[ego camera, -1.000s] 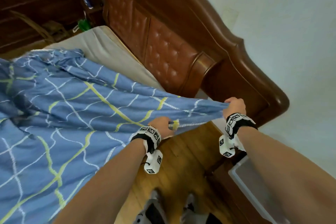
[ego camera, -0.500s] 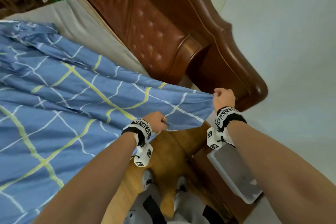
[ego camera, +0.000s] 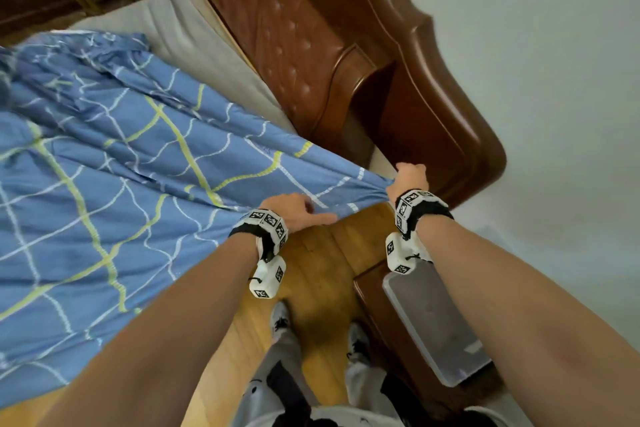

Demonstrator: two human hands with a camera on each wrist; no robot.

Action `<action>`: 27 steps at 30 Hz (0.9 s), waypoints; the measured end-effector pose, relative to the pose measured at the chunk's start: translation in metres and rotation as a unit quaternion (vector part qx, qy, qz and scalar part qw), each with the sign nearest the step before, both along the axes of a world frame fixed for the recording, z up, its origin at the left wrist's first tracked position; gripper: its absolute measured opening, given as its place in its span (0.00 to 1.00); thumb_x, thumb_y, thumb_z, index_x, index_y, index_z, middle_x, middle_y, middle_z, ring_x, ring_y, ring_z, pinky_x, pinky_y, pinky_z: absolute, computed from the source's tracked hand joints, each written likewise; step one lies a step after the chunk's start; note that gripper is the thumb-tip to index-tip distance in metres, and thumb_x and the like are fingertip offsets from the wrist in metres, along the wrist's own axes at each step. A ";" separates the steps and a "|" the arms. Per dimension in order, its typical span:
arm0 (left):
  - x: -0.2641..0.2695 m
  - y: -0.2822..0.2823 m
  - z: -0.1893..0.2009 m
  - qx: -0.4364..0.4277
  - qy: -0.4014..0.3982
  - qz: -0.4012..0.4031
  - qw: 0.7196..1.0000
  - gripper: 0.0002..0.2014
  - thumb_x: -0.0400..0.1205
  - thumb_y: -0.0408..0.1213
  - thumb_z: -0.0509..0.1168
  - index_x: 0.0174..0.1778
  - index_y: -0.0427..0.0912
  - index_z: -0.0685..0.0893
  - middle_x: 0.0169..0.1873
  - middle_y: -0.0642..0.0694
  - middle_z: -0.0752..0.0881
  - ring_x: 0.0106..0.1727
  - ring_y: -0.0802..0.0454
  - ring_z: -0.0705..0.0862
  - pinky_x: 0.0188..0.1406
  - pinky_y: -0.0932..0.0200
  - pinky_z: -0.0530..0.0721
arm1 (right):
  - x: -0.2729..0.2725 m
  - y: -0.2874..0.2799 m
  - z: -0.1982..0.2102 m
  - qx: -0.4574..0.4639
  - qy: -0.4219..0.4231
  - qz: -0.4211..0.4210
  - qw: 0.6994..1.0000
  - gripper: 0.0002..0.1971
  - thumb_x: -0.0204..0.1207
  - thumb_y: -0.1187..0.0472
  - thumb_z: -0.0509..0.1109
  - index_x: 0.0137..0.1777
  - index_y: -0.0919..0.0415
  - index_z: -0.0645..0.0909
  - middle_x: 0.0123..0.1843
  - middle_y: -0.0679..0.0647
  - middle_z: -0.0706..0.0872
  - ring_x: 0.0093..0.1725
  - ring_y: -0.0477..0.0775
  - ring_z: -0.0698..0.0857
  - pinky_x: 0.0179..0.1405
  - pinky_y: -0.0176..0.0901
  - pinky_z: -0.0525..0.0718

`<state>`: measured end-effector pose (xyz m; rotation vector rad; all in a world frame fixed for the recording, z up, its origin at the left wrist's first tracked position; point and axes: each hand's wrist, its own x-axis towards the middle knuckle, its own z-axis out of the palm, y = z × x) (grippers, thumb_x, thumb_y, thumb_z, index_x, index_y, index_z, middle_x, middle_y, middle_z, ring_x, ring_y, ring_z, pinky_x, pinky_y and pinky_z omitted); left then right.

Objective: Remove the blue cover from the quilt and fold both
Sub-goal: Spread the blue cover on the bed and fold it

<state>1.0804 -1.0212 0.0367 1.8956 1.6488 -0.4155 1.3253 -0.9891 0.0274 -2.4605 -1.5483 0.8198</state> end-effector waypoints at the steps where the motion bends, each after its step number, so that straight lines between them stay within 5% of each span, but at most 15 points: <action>1: 0.005 -0.003 0.005 -0.004 0.024 -0.031 0.999 0.36 0.66 0.81 0.57 0.56 0.56 0.80 0.44 0.55 0.81 0.47 0.51 0.81 0.44 0.55 0.80 | 0.006 -0.001 -0.001 -0.017 0.004 0.004 1.000 0.18 0.79 0.67 0.71 0.68 0.66 0.81 0.65 0.63 0.83 0.58 0.64 0.86 0.57 0.49 0.84; 4: 0.014 -0.011 0.007 -0.004 0.040 -0.077 0.996 0.22 0.74 0.64 0.67 0.55 0.53 0.84 0.44 0.53 0.84 0.46 0.51 0.82 0.41 0.57 0.79 | 0.019 -0.007 -0.002 -0.028 0.016 -0.022 0.999 0.15 0.80 0.63 0.70 0.65 0.64 0.84 0.61 0.63 0.87 0.58 0.64 0.87 0.55 0.49 0.84; 8: 0.027 -0.022 0.010 -0.033 -0.018 -0.016 0.999 0.11 0.80 0.43 0.66 0.52 0.44 0.88 0.46 0.43 0.87 0.46 0.46 0.84 0.44 0.55 0.81 | 0.033 -0.012 0.001 -0.021 0.002 -0.056 0.998 0.19 0.81 0.61 0.67 0.70 0.65 0.76 0.64 0.65 0.83 0.63 0.68 0.83 0.60 0.56 0.82; 13: 0.056 -0.043 0.002 -0.091 -0.074 0.010 0.993 0.19 0.78 0.43 0.69 0.64 0.42 0.86 0.52 0.44 0.88 0.50 0.47 0.84 0.55 0.52 0.83 | 0.057 -0.022 0.005 0.057 -0.051 -0.031 0.997 0.10 0.80 0.65 0.66 0.59 0.57 0.83 0.62 0.60 0.81 0.63 0.64 0.79 0.52 0.55 0.83; 16: 0.068 -0.055 0.003 -0.151 -0.125 0.051 0.979 0.22 0.77 0.36 0.67 0.68 0.54 0.83 0.39 0.47 0.88 0.36 0.50 0.83 0.44 0.55 0.86 | 0.075 -0.029 0.002 0.071 -0.080 -0.020 0.994 0.08 0.81 0.64 0.66 0.55 0.57 0.85 0.58 0.61 0.82 0.61 0.64 0.78 0.53 0.55 0.83; 20: 0.053 -0.066 0.010 -0.108 -0.122 0.086 0.983 0.19 0.79 0.42 0.68 0.67 0.56 0.82 0.58 0.50 0.86 0.60 0.49 0.83 0.65 0.53 0.81 | 0.072 -0.036 -0.012 0.025 -0.099 -0.035 0.994 0.15 0.77 0.58 0.71 0.63 0.59 0.81 0.64 0.65 0.78 0.65 0.68 0.75 0.62 0.59 0.80; 24: -0.007 -0.090 0.028 -0.065 -0.110 0.152 0.980 0.16 0.81 0.43 0.66 0.66 0.54 0.82 0.64 0.50 0.84 0.65 0.49 0.81 0.66 0.58 0.79 | 0.012 -0.039 -0.011 0.006 -0.078 0.008 0.997 0.20 0.77 0.56 0.69 0.67 0.63 0.78 0.68 0.68 0.75 0.68 0.69 0.73 0.65 0.60 0.76; 27: -0.067 -0.117 0.039 -0.030 -0.076 0.208 0.975 0.18 0.82 0.41 0.64 0.69 0.51 0.82 0.66 0.48 0.83 0.67 0.48 0.81 0.68 0.57 0.77 | -0.054 -0.034 -0.003 -0.023 -0.033 0.089 0.995 0.19 0.76 0.56 0.65 0.66 0.57 0.81 0.69 0.66 0.76 0.69 0.68 0.74 0.66 0.57 0.75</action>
